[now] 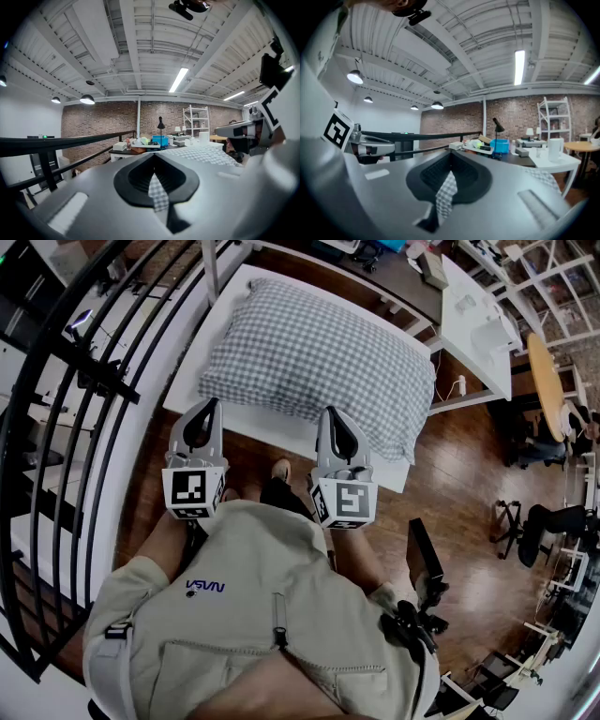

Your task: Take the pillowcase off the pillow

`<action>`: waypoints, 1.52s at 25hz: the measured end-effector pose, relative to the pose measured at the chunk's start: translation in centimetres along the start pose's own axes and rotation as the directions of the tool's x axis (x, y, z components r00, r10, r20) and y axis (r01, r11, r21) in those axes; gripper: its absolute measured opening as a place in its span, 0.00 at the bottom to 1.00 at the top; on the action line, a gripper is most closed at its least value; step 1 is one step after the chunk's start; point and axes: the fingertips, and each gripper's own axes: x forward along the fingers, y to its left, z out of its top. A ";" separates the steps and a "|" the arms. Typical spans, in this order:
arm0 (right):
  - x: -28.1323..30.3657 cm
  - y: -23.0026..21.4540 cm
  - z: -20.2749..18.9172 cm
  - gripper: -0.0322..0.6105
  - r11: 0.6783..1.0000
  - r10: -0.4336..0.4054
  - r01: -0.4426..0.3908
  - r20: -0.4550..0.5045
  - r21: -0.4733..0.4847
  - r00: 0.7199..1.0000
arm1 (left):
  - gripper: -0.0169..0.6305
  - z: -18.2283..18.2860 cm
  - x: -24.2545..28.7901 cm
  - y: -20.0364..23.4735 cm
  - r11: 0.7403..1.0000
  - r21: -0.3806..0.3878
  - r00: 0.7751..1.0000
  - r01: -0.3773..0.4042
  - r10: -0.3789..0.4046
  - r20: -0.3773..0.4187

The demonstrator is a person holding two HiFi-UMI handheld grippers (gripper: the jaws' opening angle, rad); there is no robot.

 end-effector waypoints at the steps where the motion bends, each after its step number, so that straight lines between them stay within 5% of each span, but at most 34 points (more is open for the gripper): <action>1: 1.2 -0.3 0.0 0.05 1.000 0.026 -0.026 -0.003 -0.001 1.000 | 0.04 0.2 1.0 0.3 1.000 -0.011 1.000 -0.021 0.021 0.001; 6: 7.5 -0.8 -0.6 0.10 0.979 0.200 -0.200 -0.034 -0.022 0.979 | 0.04 0.2 5.9 2.6 0.991 -0.064 0.993 -0.119 0.119 -0.009; 11: 13.0 3.1 -3.1 0.22 0.915 0.392 -0.401 -0.143 -0.046 0.909 | 0.04 -1.9 7.3 7.2 0.968 -0.090 0.970 -0.235 0.228 -0.078; 16: 15.7 8.2 -5.6 0.26 0.870 0.467 -0.492 -0.254 -0.043 0.847 | 0.21 -5.6 8.1 10.8 0.972 -0.070 0.963 -0.225 0.211 -0.168; 21: 20.5 10.9 -9.5 0.31 0.871 0.410 -0.486 -0.428 -0.079 0.805 | 0.24 -9.6 12.9 14.0 0.980 -0.163 0.966 -0.116 0.073 -0.249; 29: 22.1 11.9 -18.9 0.33 0.842 0.150 -0.477 -0.739 -0.253 0.657 | 0.26 -12.5 15.9 14.5 0.951 -0.304 0.956 0.050 -0.134 -0.262; 32: 21.5 10.7 -18.7 0.08 0.855 0.117 -0.446 -0.739 -0.265 0.664 | 0.26 -13.4 16.0 13.3 0.943 -0.320 0.944 0.092 -0.185 -0.273; 36: 19.7 10.1 -15.2 0.07 0.904 0.175 -0.389 -0.681 -0.175 0.711 | 0.26 -14.2 15.8 11.7 0.924 -0.356 0.924 0.142 -0.252 -0.286; 38: 18.6 9.4 -14.2 0.07 0.924 0.193 -0.360 -0.656 -0.128 0.730 | 0.26 -14.6 15.9 9.8 0.903 -0.376 0.893 0.208 -0.332 -0.303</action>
